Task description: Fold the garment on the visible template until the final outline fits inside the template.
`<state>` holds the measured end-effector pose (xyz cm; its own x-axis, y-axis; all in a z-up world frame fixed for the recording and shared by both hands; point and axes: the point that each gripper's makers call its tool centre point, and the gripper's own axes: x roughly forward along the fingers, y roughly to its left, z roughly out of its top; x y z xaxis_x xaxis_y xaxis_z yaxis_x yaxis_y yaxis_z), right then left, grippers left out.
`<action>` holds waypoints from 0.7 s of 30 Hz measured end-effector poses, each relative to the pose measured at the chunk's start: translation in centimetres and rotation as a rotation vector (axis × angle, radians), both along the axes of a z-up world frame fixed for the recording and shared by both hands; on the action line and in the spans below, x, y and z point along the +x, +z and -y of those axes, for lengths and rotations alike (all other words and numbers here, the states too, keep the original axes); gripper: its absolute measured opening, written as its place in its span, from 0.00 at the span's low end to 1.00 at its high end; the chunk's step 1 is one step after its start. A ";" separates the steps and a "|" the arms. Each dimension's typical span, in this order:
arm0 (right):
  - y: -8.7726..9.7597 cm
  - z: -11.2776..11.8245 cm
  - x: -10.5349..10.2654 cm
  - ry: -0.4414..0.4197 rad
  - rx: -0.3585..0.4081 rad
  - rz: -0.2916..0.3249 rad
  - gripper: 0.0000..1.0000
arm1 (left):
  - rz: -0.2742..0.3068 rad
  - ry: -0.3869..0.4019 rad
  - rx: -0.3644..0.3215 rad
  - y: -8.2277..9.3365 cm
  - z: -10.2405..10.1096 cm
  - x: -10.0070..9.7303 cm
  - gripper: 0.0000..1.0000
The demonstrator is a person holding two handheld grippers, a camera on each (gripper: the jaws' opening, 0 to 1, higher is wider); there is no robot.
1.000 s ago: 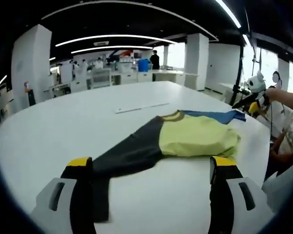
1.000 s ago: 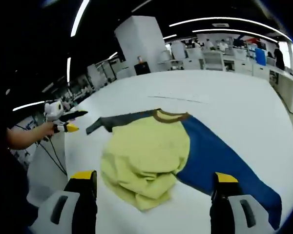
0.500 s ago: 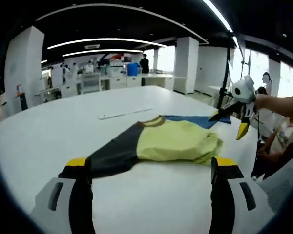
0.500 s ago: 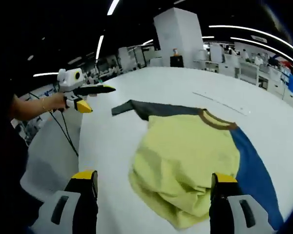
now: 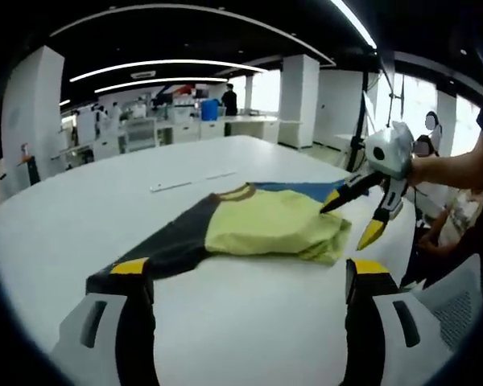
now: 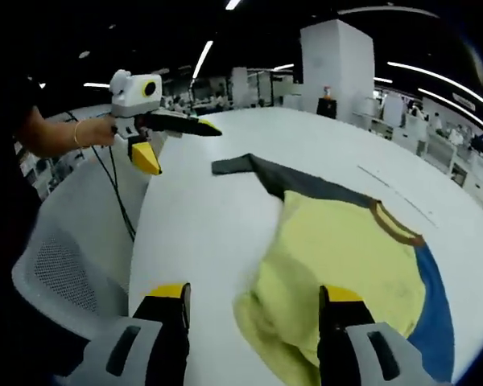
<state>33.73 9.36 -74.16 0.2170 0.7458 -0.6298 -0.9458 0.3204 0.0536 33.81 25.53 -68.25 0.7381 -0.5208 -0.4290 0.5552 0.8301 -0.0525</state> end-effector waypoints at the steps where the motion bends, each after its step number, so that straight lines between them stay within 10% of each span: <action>1: -0.1 -0.1 0.0 0.003 -0.003 0.004 0.58 | -0.001 0.000 -0.001 0.0 0.1 -0.1 0.95; 21: -5.3 -0.2 1.0 0.041 -0.213 0.090 0.24 | -0.023 -0.013 0.016 -0.9 0.7 -2.0 0.91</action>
<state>34.74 9.53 -79.46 0.2522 0.6074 -0.7533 -0.9560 0.2770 -0.0968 31.77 24.86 -69.18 0.7210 -0.5235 -0.4540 0.5651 0.8234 -0.0520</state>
